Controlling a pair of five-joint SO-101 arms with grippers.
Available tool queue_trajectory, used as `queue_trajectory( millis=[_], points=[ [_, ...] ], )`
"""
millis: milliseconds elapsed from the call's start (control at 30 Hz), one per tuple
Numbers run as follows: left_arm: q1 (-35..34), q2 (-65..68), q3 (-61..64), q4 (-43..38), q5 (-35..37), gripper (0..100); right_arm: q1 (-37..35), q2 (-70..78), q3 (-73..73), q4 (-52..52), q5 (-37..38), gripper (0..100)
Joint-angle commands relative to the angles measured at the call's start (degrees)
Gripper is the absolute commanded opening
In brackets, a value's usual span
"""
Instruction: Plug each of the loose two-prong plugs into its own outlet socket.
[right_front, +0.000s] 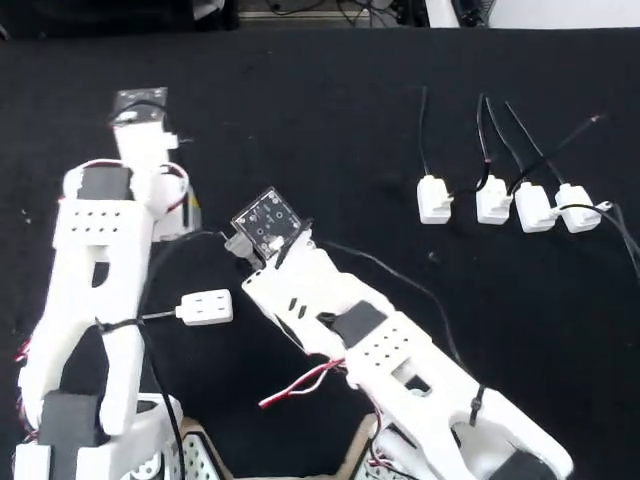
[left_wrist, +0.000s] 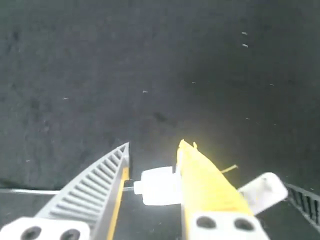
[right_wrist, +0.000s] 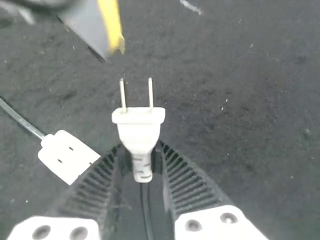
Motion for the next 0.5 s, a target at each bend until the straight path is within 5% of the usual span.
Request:
queue_trajectory(
  millis=[0,467],
  points=[
    [3.8,-1.1,-5.4,-0.4,1.1,16,-0.6,-2.8,-0.2,-1.8,-0.4,1.1],
    [7.4,-12.0,-7.4,3.9,1.1,16,-0.7,-2.7,0.0,-1.8,-0.4,1.1]
  ],
)
